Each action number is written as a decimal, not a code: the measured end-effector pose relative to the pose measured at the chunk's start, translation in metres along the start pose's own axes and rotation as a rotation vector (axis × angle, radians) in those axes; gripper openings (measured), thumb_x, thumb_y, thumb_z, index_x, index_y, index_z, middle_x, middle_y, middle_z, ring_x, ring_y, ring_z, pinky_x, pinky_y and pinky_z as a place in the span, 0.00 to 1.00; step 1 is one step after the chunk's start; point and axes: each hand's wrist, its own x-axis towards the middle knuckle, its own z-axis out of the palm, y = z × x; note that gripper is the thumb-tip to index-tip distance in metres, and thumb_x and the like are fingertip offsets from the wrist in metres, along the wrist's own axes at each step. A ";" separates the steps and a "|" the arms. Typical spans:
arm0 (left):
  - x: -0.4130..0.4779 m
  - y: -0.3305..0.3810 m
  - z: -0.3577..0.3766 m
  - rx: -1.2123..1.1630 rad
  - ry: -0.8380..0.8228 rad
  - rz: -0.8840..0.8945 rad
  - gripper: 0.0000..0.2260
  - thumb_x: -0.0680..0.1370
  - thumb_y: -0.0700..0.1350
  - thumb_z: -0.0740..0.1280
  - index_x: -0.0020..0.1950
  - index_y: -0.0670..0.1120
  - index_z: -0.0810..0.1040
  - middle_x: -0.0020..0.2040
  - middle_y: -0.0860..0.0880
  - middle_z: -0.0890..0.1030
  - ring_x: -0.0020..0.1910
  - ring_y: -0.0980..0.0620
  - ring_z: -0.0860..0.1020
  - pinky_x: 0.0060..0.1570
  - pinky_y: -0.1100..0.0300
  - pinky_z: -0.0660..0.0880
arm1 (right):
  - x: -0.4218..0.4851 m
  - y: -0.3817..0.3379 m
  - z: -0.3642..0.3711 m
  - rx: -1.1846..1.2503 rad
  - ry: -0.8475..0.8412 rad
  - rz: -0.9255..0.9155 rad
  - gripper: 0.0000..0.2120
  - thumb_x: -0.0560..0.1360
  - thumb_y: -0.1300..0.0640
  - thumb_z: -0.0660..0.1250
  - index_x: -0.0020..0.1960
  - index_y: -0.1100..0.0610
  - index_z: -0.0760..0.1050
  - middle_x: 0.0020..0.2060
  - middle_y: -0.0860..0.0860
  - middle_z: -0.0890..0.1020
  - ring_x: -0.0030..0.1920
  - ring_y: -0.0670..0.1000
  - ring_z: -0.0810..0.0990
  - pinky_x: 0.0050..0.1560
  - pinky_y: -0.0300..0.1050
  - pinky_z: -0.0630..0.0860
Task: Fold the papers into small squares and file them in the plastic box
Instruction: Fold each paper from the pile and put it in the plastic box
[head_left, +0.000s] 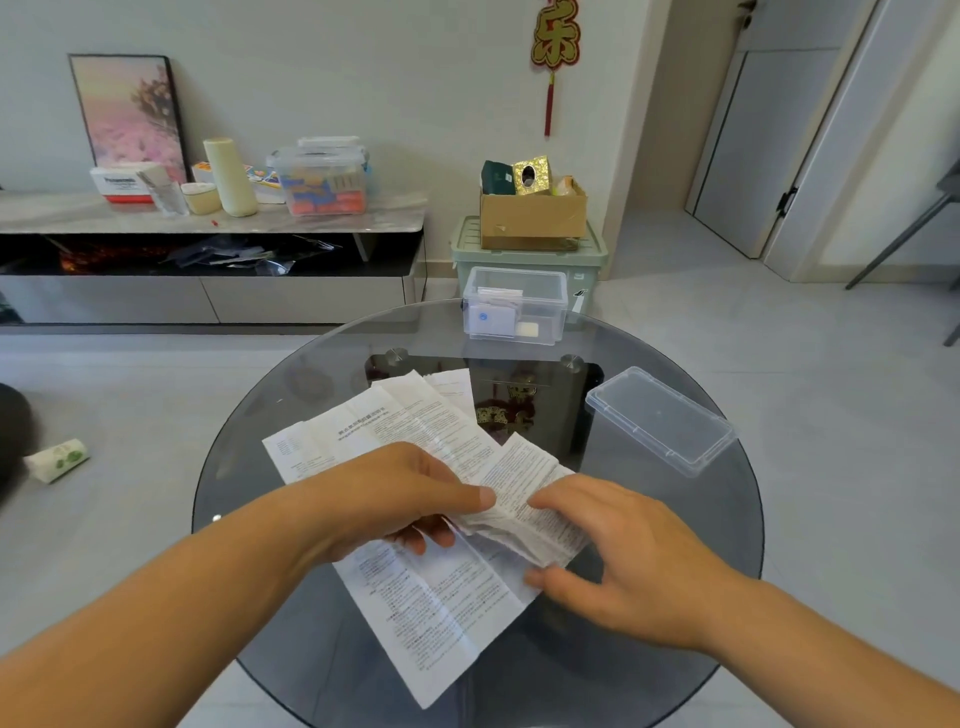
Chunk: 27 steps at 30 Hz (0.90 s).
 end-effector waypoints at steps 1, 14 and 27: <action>-0.002 0.000 0.000 0.040 0.008 0.017 0.22 0.69 0.60 0.74 0.54 0.46 0.86 0.48 0.48 0.86 0.43 0.52 0.82 0.46 0.62 0.77 | 0.000 0.000 0.000 0.017 0.011 0.001 0.27 0.75 0.29 0.56 0.70 0.40 0.67 0.64 0.34 0.72 0.60 0.39 0.73 0.55 0.33 0.75; 0.019 -0.014 0.019 0.593 0.288 0.289 0.12 0.76 0.61 0.69 0.57 0.60 0.78 0.53 0.63 0.79 0.48 0.59 0.79 0.48 0.68 0.78 | 0.000 0.019 0.003 0.279 0.034 0.254 0.12 0.81 0.42 0.58 0.62 0.40 0.73 0.48 0.39 0.75 0.49 0.43 0.77 0.43 0.35 0.77; 0.052 -0.011 0.046 0.734 0.459 0.100 0.31 0.68 0.70 0.72 0.59 0.58 0.62 0.54 0.57 0.74 0.50 0.54 0.77 0.52 0.59 0.80 | 0.017 0.023 0.014 0.007 0.069 0.327 0.34 0.73 0.30 0.63 0.74 0.36 0.57 0.61 0.41 0.64 0.64 0.46 0.60 0.65 0.47 0.61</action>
